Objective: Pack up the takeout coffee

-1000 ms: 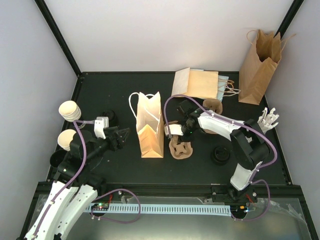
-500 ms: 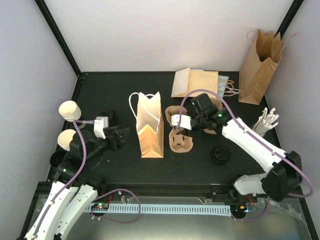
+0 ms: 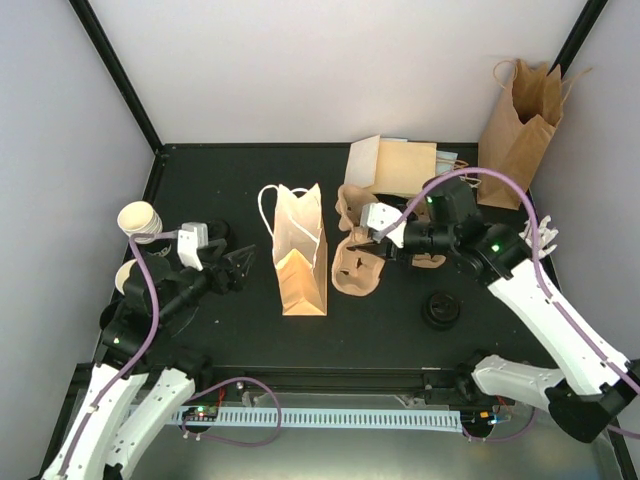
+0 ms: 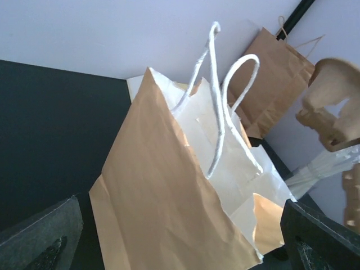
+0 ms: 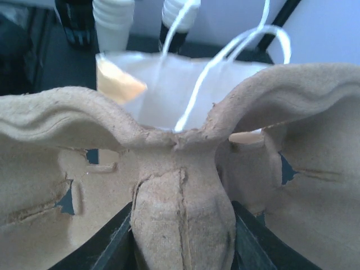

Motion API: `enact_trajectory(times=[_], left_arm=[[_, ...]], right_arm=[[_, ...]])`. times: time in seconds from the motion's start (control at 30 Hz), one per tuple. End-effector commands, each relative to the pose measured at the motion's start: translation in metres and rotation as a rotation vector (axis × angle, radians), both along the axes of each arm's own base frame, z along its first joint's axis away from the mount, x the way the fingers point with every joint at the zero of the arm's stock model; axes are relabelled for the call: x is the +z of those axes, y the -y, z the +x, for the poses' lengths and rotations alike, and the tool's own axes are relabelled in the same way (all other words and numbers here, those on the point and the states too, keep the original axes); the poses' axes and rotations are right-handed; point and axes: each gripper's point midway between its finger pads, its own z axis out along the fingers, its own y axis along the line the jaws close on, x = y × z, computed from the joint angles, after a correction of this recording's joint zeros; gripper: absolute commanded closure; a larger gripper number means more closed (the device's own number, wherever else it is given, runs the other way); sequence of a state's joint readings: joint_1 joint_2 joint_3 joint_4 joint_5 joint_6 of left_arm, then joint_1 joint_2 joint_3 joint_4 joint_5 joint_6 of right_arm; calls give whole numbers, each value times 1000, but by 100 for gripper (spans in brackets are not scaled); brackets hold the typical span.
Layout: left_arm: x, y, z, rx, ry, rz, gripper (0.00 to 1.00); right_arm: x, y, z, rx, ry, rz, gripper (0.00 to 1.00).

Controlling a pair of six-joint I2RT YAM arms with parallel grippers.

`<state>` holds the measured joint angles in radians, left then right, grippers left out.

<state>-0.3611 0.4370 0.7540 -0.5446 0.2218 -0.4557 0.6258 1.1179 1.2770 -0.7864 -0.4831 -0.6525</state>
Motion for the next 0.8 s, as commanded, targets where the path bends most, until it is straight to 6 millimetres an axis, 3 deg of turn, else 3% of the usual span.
enact_trajectory(times=[0.0,0.23,0.47,0.63,0.77], left_arm=[[30,15,-8,-109,75,-18,1],[38,32,-1,-182,-8,-60,1],[28,34,31,-119,-103,-19,8],[13,40,49,-107,-188,4,14],[1,50,54,-137,-262,26,18]], right_arm=[[58,-9,-22,38,-45,245,59],[118,-12,-42,87,-62,510,62],[165,-14,-61,191,-109,681,64],[185,-18,-61,198,-191,769,64],[188,-22,-63,220,-224,786,64]])
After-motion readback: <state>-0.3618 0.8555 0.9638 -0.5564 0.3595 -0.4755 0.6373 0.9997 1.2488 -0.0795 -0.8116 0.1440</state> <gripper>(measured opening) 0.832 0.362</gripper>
